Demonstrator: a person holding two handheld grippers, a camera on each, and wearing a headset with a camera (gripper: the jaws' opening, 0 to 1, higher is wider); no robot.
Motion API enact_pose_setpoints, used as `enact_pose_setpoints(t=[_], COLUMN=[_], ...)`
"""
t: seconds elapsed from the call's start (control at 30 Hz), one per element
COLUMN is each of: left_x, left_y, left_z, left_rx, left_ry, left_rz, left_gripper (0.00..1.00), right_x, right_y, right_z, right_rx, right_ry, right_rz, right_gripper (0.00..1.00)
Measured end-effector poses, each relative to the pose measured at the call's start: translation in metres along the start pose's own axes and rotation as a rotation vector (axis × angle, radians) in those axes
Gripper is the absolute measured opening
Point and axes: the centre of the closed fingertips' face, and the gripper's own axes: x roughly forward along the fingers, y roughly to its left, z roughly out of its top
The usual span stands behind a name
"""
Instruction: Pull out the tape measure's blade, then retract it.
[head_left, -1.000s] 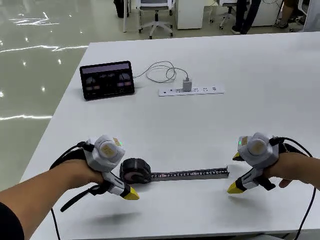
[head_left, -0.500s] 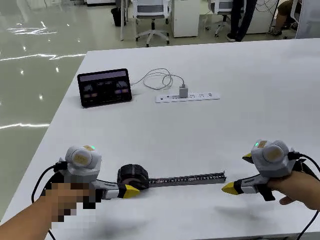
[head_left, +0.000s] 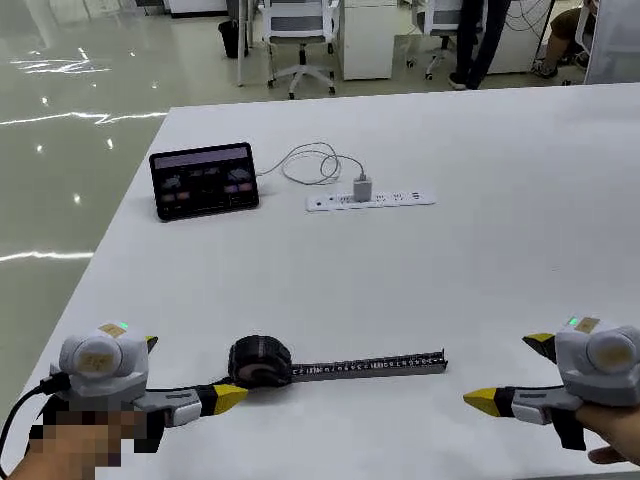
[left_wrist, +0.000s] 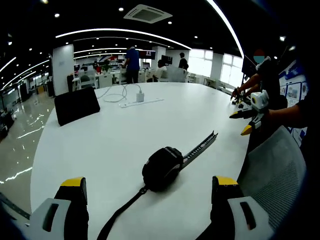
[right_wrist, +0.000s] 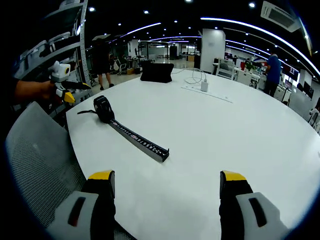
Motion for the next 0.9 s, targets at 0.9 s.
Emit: enact_pose_setpoints(t=[0.9], left_x=[-0.021], left_y=[-0.015], left_z=[-0.019], left_rx=[0.013], left_ry=[-0.018], left_rz=[-0.014], left_gripper=[1.0], right_x=[-0.038], right_y=[0.007], right_z=[-0.02], right_rx=[0.023], right_ry=[-0.037], right_rz=[-0.01], right_gripper=[0.99])
